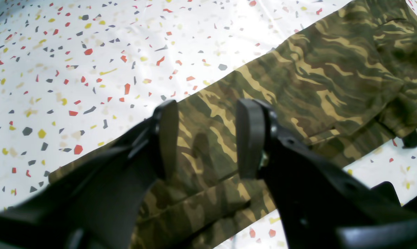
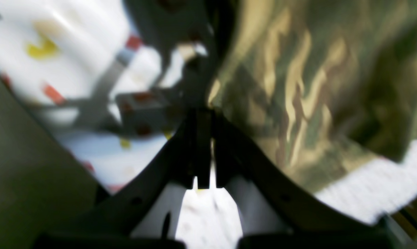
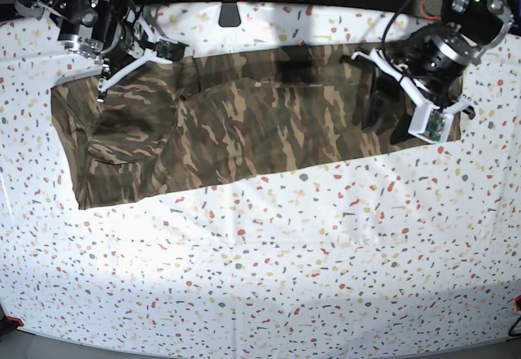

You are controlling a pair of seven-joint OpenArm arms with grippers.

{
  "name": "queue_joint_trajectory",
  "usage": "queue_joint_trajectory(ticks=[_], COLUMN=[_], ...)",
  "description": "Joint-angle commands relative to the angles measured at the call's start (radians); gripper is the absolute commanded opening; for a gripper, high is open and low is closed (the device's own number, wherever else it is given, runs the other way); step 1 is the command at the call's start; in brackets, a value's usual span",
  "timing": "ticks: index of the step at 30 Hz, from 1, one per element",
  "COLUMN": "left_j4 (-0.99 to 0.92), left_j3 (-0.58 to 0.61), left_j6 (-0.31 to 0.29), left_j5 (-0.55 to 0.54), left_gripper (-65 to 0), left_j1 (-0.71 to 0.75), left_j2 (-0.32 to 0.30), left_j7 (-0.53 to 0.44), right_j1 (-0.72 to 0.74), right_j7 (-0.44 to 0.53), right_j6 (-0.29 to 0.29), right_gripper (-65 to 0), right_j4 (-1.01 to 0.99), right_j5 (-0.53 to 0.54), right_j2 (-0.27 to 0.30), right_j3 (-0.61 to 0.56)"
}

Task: Fold the T-shirt properly
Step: 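Move the right gripper along the shirt toward the left gripper, smoothing fabric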

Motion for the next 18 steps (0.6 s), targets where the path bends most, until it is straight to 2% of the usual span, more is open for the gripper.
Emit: queue_joint_trajectory(ticks=[1,11,16,18], left_j4=[0.016,0.016,0.016,0.016], left_j3=[-0.004,-0.004,-0.004,-0.004], left_j6=[-0.004,-0.004,-0.004,-0.004], left_j5=[-0.008,-0.007,-0.008,-0.008], left_gripper=[-38.6,-38.6,-38.6,-38.6], left_j1=[-0.003,-0.003,-0.003,-0.003], left_j2=[-0.003,-0.003,-0.003,-0.003], left_j7=[-0.025,-0.019,-0.019,-0.019], right_j1=[0.003,-0.066,-0.135,-0.135], right_j7=[-0.002,-0.085,-0.103,-0.103], right_j6=[-0.005,-0.005,-0.005,-0.005], right_gripper=[-65.0,-65.0,-65.0,-65.0], right_j4=[0.043,0.233,0.261,0.266], right_j5=[-0.005,-0.009,-0.082,-0.084], right_j2=[0.033,0.205,0.291,0.303], right_j3=[0.007,0.007,0.007,0.007])
